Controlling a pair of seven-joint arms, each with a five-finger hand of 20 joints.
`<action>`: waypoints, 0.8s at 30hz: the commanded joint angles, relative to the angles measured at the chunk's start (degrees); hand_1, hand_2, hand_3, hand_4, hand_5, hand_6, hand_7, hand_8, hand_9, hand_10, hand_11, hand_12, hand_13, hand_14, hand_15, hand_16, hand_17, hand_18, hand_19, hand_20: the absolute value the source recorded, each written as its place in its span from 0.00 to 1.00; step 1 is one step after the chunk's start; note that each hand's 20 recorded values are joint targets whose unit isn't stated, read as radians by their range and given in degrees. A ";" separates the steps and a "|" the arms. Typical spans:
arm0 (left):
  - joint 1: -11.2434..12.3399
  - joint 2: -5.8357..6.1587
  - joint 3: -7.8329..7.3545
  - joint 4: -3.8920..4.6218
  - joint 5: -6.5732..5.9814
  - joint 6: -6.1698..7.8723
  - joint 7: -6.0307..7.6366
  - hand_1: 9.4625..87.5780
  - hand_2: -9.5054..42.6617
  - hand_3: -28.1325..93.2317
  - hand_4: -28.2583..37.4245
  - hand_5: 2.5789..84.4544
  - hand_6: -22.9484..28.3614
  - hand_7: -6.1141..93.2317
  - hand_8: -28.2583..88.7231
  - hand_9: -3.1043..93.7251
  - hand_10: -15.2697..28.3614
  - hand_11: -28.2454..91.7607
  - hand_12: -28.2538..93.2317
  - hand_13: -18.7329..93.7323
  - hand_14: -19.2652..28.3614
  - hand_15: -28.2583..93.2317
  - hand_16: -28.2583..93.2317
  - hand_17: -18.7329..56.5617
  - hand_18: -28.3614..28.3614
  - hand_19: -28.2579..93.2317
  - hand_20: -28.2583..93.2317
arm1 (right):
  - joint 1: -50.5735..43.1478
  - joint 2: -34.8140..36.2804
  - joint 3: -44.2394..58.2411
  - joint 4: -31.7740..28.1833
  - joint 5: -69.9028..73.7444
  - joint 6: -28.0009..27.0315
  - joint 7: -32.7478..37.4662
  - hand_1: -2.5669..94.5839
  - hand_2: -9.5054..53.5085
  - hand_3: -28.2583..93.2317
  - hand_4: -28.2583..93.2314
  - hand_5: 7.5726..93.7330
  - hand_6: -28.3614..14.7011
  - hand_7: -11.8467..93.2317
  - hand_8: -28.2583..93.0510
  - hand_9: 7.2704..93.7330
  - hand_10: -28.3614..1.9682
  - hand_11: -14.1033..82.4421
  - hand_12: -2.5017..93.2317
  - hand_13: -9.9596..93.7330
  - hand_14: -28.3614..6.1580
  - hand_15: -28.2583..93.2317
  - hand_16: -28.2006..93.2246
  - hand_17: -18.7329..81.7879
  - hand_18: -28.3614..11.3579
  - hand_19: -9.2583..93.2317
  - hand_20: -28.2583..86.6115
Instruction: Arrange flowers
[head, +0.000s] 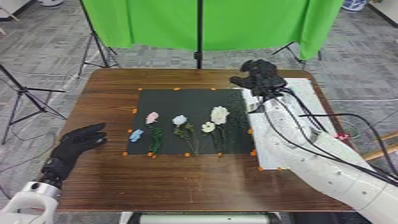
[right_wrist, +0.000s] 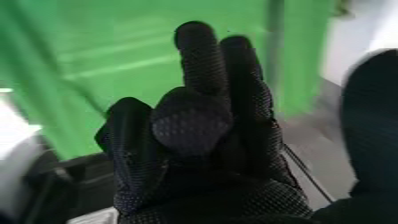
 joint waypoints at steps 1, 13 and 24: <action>0.45 -0.52 0.07 0.00 0.11 -0.30 -0.43 0.37 0.00 0.76 0.30 0.49 0.54 0.17 0.19 0.48 0.65 0.40 0.33 0.51 0.78 0.41 0.22 0.35 0.73 0.30 0.38 | 3.05 0.16 1.22 7.52 -1.20 -11.25 3.22 0.20 0.10 0.72 0.12 0.59 0.61 0.22 0.18 0.68 0.34 0.41 0.33 0.85 0.54 0.81 0.54 0.73 0.20 1.00 0.78; 0.01 -0.28 0.52 0.25 0.06 -0.62 -0.41 0.37 0.00 0.76 0.30 0.49 0.54 0.17 0.19 0.48 0.65 0.39 0.33 0.51 0.78 0.41 0.22 0.35 0.73 0.30 0.38 | 5.22 -0.91 1.56 18.72 -5.46 -17.06 7.68 0.21 0.08 0.72 0.12 0.55 0.61 0.20 0.19 0.66 0.32 0.40 0.34 0.85 0.53 0.81 0.54 0.73 0.19 1.00 0.78; -0.56 -0.08 0.79 0.55 0.13 -1.22 -0.65 0.37 0.00 0.76 0.30 0.49 0.54 0.18 0.19 0.48 0.65 0.39 0.32 0.51 0.78 0.41 0.22 0.35 0.73 0.30 0.38 | 4.29 -1.09 2.47 21.69 -4.35 -16.05 8.87 0.26 0.04 0.74 0.12 0.54 0.63 0.21 0.19 0.65 0.33 0.43 0.35 0.85 0.53 0.82 0.53 0.73 0.19 1.00 0.79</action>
